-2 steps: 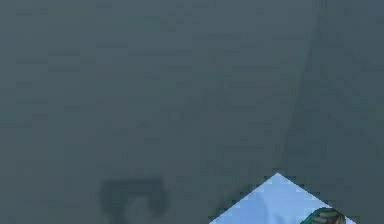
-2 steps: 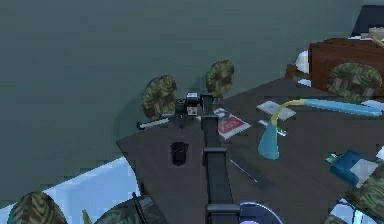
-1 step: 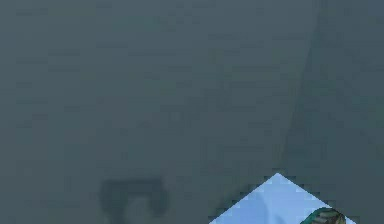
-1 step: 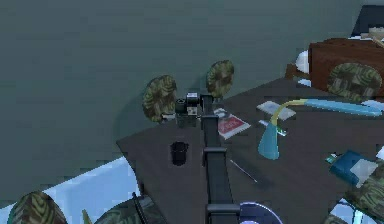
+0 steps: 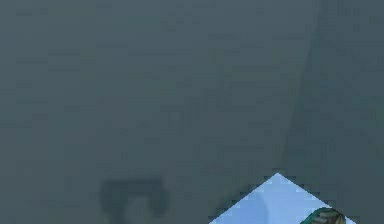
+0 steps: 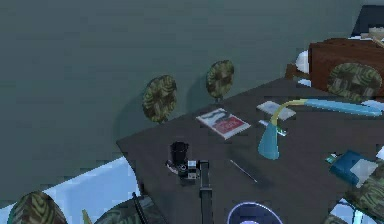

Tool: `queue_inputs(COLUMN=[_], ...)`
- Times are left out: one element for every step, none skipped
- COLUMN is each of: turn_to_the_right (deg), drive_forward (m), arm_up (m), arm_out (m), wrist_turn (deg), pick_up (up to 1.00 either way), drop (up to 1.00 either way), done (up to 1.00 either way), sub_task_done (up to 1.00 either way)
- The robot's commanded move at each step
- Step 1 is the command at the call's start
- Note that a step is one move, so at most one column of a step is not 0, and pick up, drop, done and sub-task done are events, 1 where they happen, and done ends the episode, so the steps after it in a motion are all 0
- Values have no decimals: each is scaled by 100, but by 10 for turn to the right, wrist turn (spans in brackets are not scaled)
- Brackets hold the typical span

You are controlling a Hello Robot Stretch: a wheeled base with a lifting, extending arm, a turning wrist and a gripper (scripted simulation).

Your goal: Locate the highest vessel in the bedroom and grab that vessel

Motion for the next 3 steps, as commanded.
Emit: queue_inputs(turn_to_the_right=[0, 0, 0], drive_forward=[0, 0, 0], arm_up=[0, 10, 0], arm_out=[0, 0, 0], wrist_turn=[0, 0, 0], pick_up=[100, 0, 0], drop=[0, 0, 0], done=[0, 0, 100], sub_task_done=[0, 0, 0])
